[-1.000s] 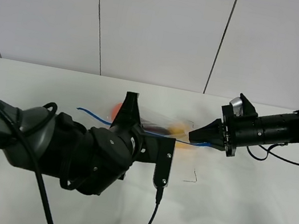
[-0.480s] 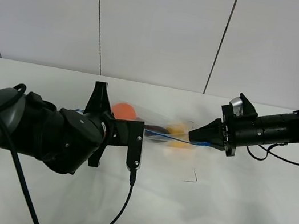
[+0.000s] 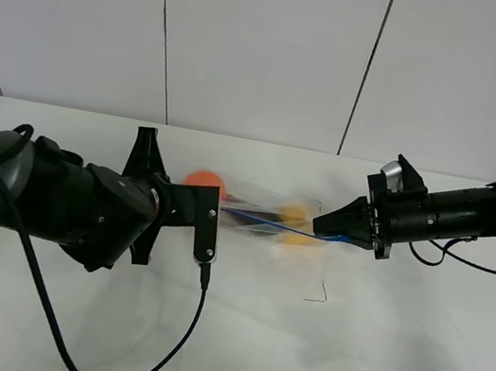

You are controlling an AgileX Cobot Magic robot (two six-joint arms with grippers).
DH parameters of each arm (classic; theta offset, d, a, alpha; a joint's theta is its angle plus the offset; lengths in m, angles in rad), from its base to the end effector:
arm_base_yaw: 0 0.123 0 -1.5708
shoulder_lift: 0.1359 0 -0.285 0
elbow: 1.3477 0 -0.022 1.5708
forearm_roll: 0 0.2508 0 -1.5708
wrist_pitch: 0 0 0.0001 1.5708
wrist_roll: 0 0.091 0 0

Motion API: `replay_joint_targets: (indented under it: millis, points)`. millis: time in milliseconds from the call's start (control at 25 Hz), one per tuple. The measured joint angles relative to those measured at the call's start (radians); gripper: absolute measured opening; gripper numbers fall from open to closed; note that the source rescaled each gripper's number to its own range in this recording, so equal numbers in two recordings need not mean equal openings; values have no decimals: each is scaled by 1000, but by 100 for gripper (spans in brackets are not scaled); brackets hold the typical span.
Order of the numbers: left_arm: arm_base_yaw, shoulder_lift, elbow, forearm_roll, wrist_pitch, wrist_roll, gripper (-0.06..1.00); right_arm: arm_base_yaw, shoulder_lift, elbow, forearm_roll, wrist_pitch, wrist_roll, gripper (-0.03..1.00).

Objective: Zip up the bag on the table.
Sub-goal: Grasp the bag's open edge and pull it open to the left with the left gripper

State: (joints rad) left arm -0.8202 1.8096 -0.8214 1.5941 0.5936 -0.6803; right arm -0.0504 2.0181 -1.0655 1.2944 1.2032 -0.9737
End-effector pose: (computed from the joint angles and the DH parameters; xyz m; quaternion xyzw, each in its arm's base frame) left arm 0.2589 -0.2029 0.1469 0.6247 0.6563 0.2908 0.3075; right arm 0.3435 0.0645 0.1443 -0.0323 0.8475 0.5251 0.0697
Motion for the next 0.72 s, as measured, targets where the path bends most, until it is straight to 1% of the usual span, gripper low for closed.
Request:
replay_joint_targets:
  millis: [320, 720]
  points:
    - [32, 0, 34, 1, 0, -6, 0, 1, 0, 0, -3, 0, 0, 0]
    - [38, 0, 35, 16, 5, -14, 0, 3, 0, 0, -5, 0, 0, 0]
